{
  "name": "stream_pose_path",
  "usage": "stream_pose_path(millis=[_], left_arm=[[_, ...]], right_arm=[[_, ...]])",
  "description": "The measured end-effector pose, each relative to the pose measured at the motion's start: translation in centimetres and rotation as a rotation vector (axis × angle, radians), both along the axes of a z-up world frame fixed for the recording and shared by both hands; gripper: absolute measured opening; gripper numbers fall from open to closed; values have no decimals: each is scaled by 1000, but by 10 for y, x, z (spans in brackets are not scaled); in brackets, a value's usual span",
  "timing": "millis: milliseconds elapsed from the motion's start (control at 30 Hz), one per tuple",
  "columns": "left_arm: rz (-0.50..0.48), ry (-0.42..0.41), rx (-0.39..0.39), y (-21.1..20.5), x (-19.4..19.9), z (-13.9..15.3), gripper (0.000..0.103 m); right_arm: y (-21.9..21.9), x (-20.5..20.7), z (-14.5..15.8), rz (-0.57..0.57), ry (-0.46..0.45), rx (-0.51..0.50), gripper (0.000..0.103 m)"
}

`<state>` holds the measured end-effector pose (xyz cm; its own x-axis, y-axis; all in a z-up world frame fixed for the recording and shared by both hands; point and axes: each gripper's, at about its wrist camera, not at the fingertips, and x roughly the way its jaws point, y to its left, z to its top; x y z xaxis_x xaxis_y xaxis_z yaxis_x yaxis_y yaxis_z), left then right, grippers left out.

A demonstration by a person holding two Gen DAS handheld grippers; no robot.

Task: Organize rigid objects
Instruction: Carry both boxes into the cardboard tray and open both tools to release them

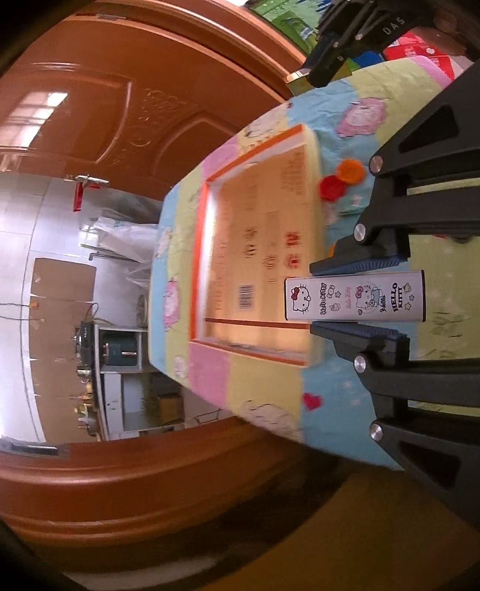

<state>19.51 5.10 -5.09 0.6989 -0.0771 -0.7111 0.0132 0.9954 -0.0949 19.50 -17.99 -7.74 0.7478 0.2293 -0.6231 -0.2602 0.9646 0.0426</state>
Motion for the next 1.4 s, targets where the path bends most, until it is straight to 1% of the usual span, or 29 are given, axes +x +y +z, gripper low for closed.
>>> stream_pose_path(millis=[133, 267, 367, 433, 500, 633, 700, 867, 1000, 1200, 1267, 1400], left_arm=[[3, -7, 2, 0, 26, 12, 25], [1, 16, 0, -1, 62, 13, 25], [-5, 52, -3, -2, 90, 6, 25], [-9, 79, -16, -2, 107, -3, 25], [-11, 103, -12, -4, 123, -15, 25], [-22, 150, -15, -5, 146, -39, 25], [-33, 177, -24, -5, 155, -50, 25], [-52, 209, 1, -10, 173, -65, 25], [-59, 211, 16, -14, 180, -72, 25], [-55, 230, 12, -12, 185, -85, 25], [-63, 231, 28, -13, 185, -89, 25], [-74, 202, 85, -20, 181, -92, 27]], right_arm=[[0, 32, 17, 42, -14, -4, 18], [1, 76, 21, 77, 27, 30, 18], [7, 111, 10, 99, 81, 45, 18], [10, 129, 0, 101, 111, 49, 18], [14, 148, -13, 104, 148, 55, 18], [21, 173, -37, 106, 204, 62, 18], [23, 182, -47, 103, 221, 58, 18], [25, 198, -63, 96, 253, 62, 18], [26, 206, -72, 90, 268, 54, 18], [28, 210, -83, 84, 277, 36, 18], [28, 211, -87, 81, 284, 33, 18], [27, 212, -92, 71, 291, 29, 19]])
